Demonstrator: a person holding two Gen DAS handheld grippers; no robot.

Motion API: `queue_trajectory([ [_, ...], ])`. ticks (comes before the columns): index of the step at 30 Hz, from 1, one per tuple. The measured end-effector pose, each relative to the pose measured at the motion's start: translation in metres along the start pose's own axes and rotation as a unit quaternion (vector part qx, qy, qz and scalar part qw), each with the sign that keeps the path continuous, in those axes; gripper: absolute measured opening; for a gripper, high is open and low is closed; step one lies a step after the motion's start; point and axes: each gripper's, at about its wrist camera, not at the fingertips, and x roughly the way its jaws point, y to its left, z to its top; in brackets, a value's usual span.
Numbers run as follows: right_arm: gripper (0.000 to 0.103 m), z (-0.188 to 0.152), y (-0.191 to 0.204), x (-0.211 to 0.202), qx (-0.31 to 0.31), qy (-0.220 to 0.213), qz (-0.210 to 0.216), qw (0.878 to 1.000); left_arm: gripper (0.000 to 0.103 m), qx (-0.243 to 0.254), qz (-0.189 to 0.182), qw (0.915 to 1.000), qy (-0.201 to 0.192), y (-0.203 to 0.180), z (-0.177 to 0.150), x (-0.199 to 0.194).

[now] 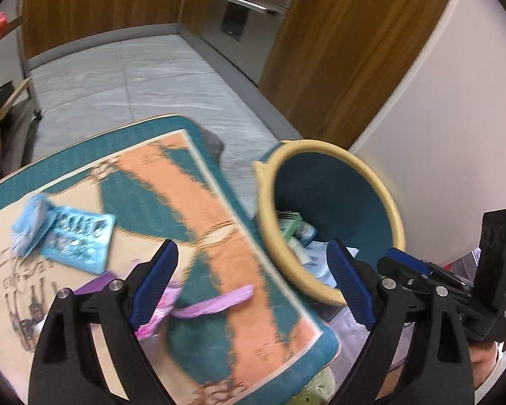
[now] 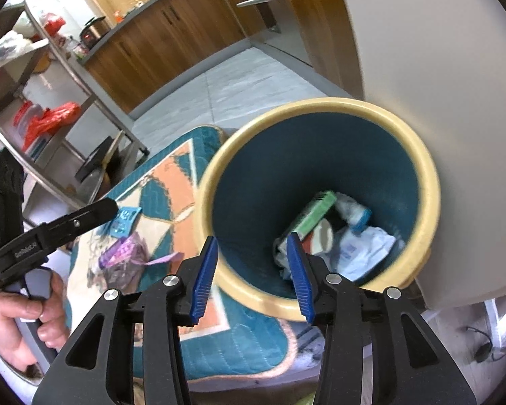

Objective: Collect trash
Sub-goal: 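Move both open tools back over the stool toward the spray bottle and wrapper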

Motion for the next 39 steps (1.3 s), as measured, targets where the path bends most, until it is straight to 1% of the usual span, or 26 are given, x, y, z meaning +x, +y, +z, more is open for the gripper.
queue_trajectory([
  [12,0.045,-0.006,0.049,0.020,-0.047,0.025,0.022,0.998,0.088,-0.051,0.056,0.9971,-0.010,0.081,-0.020,-0.031],
  [18,0.045,-0.010,0.073,0.031,-0.065,0.040,0.034,0.996,0.088,-0.052,0.096,0.9940,-0.010,0.114,-0.031,-0.041],
  [22,0.045,-0.013,0.087,0.038,-0.068,0.051,0.048,0.995,0.088,-0.037,0.129,0.9910,-0.002,0.133,-0.039,-0.040],
  [25,0.045,-0.015,0.096,0.044,-0.064,0.061,0.058,0.994,0.088,-0.028,0.123,0.9919,0.011,0.145,-0.046,-0.040],
  [28,0.045,-0.017,0.104,0.052,-0.058,0.074,0.069,0.993,0.088,-0.005,0.120,0.9924,0.024,0.150,-0.053,-0.032],
  [32,0.045,-0.024,0.120,0.061,-0.063,0.090,0.080,0.991,0.088,0.028,0.115,0.9924,0.031,0.148,-0.061,-0.022],
  [37,0.046,-0.031,0.135,0.070,-0.071,0.111,0.090,0.987,0.088,0.076,0.111,0.9901,0.040,0.139,-0.067,-0.006],
  [39,0.046,-0.034,0.138,0.076,-0.070,0.122,0.090,0.986,0.087,0.085,0.108,0.9896,0.041,0.137,-0.068,-0.002],
])
